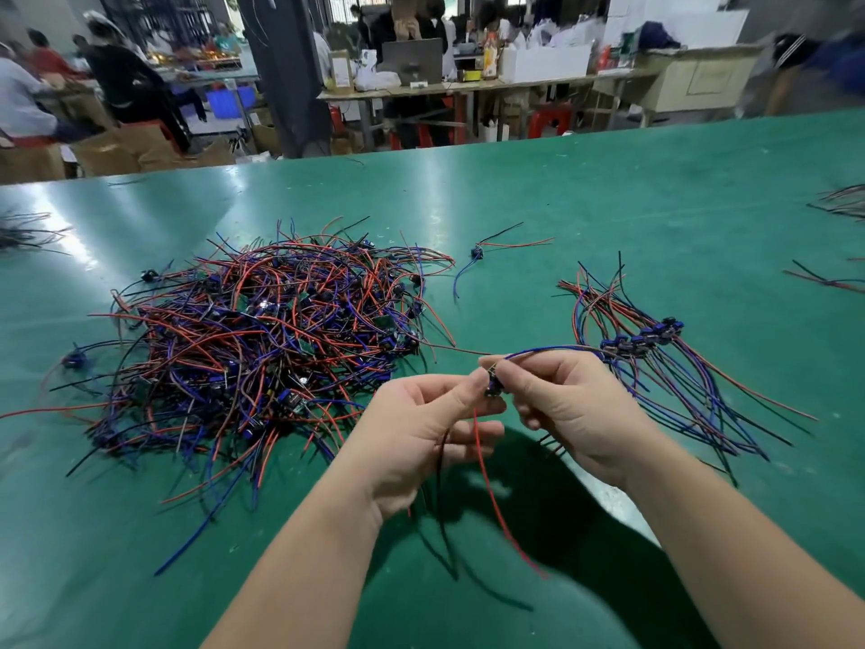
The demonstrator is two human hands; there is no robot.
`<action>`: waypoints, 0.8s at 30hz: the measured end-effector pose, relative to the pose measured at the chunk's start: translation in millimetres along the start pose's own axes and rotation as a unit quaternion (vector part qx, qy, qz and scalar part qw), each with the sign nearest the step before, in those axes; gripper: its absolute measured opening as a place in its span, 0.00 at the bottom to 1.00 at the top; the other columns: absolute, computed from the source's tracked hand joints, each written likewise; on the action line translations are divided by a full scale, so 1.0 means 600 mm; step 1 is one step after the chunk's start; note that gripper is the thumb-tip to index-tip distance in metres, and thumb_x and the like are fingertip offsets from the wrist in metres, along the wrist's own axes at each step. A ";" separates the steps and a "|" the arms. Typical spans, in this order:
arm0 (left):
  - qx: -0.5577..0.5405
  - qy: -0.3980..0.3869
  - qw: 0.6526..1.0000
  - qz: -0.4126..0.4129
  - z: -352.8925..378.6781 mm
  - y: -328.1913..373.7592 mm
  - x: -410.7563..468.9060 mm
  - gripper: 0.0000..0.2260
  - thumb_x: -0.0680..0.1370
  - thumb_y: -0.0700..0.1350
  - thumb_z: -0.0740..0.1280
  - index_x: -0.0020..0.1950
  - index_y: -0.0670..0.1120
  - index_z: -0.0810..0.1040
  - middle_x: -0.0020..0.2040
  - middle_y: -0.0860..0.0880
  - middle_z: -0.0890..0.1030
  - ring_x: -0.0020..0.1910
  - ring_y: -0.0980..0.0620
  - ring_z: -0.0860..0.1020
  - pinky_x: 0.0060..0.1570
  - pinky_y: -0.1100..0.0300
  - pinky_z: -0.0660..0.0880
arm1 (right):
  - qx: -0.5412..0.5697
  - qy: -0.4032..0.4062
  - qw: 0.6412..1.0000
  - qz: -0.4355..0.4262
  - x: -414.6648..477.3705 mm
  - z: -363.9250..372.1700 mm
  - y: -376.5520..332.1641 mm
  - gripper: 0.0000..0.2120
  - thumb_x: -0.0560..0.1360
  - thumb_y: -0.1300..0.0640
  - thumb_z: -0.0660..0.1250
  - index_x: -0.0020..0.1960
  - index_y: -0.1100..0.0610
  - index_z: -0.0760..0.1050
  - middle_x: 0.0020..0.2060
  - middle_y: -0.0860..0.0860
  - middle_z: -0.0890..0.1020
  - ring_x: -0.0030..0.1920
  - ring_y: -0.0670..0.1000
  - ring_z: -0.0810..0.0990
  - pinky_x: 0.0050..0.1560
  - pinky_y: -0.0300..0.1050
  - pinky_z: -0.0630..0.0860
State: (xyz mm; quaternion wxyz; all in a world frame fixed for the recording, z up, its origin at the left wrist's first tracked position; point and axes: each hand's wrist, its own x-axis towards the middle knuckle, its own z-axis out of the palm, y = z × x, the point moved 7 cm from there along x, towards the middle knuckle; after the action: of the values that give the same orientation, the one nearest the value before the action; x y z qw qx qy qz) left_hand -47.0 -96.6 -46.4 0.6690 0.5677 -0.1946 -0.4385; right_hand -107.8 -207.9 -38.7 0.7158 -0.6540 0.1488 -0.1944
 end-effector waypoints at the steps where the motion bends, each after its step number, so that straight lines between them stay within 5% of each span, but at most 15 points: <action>1: 0.007 0.006 1.000 0.001 -0.002 -0.001 0.001 0.11 0.64 0.50 0.72 0.39 0.43 0.85 0.40 0.45 0.85 0.31 0.53 0.82 0.30 0.62 0.78 | 0.006 -0.001 1.000 0.003 0.001 -0.001 0.001 0.17 0.61 0.45 0.72 0.42 0.56 0.85 0.29 0.52 0.77 0.27 0.44 0.68 0.26 0.34 0.65; 5: 0.032 0.001 0.999 -0.013 0.005 -0.012 0.001 0.07 0.64 0.48 0.73 0.36 0.45 0.85 0.37 0.45 0.84 0.27 0.55 0.79 0.28 0.64 0.76 | 0.010 0.016 1.000 0.000 0.002 -0.006 0.005 0.13 0.62 0.50 0.71 0.41 0.57 0.84 0.28 0.50 0.79 0.28 0.45 0.71 0.27 0.34 0.67; 14: 0.064 -0.086 0.992 -0.065 0.036 -0.030 -0.007 0.07 0.63 0.46 0.74 0.35 0.43 0.81 0.34 0.45 0.82 0.29 0.54 0.79 0.30 0.64 0.76 | 0.116 0.231 0.966 -0.024 0.003 -0.112 -0.023 0.05 0.68 0.62 0.72 0.36 0.61 0.76 0.25 0.49 0.79 0.22 0.42 0.72 0.23 0.32 0.68; 20: 0.097 -0.095 0.988 -0.072 0.031 -0.029 -0.009 0.09 0.70 0.40 0.73 0.30 0.45 0.81 0.31 0.48 0.80 0.26 0.55 0.78 0.30 0.64 0.76 | 0.120 0.281 0.952 -0.031 -0.004 -0.123 -0.025 0.09 0.71 0.57 0.72 0.35 0.57 0.75 0.23 0.50 0.78 0.19 0.44 0.70 0.20 0.32 0.65; 24: 0.103 -0.103 0.987 -0.066 0.034 -0.029 -0.011 0.05 0.73 0.36 0.71 0.38 0.43 0.81 0.32 0.47 0.80 0.26 0.54 0.77 0.30 0.63 0.77 | 0.121 0.289 0.949 -0.020 -0.003 -0.130 -0.027 0.16 0.75 0.51 0.69 0.32 0.58 0.75 0.20 0.53 0.75 0.17 0.47 0.69 0.19 0.31 0.62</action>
State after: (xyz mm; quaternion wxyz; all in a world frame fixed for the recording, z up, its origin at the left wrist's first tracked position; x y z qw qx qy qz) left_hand -72.7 -102.9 -55.5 0.5530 0.5972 -0.2680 -0.5155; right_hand -147.0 -276.6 -30.4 0.7117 -0.4812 0.3121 -0.4057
